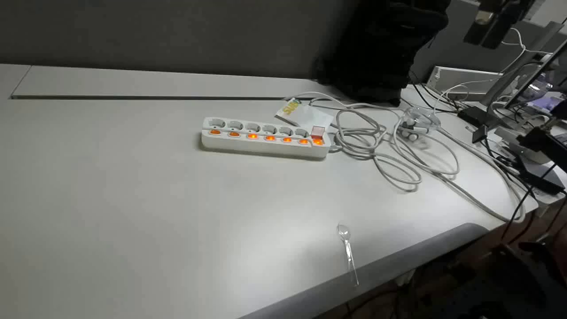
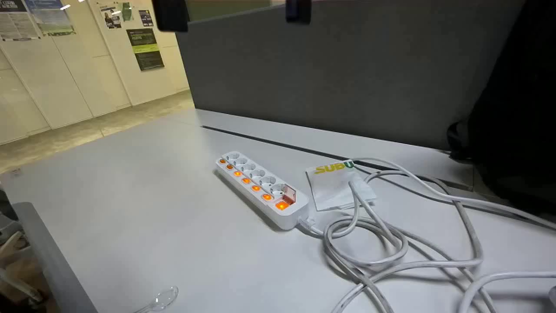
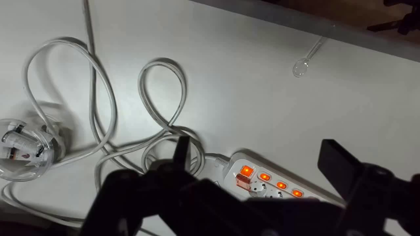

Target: Turn on the second switch from the left

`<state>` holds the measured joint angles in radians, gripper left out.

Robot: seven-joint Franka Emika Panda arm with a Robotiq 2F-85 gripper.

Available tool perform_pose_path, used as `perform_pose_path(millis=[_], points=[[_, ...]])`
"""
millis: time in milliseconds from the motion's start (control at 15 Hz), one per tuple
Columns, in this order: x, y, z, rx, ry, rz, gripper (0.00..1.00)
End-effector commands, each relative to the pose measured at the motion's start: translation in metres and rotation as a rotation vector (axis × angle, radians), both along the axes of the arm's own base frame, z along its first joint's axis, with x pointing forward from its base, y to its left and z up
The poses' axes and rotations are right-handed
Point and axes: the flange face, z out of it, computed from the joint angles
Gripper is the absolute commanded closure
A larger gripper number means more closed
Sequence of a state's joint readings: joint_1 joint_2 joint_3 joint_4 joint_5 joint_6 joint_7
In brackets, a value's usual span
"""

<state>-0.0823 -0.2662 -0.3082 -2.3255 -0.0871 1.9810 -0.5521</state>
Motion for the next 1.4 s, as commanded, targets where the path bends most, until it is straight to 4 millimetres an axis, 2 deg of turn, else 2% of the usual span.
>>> perform_pose_path(millis=[0, 733, 1000, 1333], points=[[0.000, 0.000, 0.000, 0.000, 0.000, 0.000, 0.00], [0.000, 0.000, 0.001, -0.001, -0.002, 0.000, 0.00], [0.030, 0.018, -0.022, -0.046, -0.031, 0.014, 0.00], [0.075, 0.066, -0.073, -0.051, -0.093, 0.071, 0.00]])
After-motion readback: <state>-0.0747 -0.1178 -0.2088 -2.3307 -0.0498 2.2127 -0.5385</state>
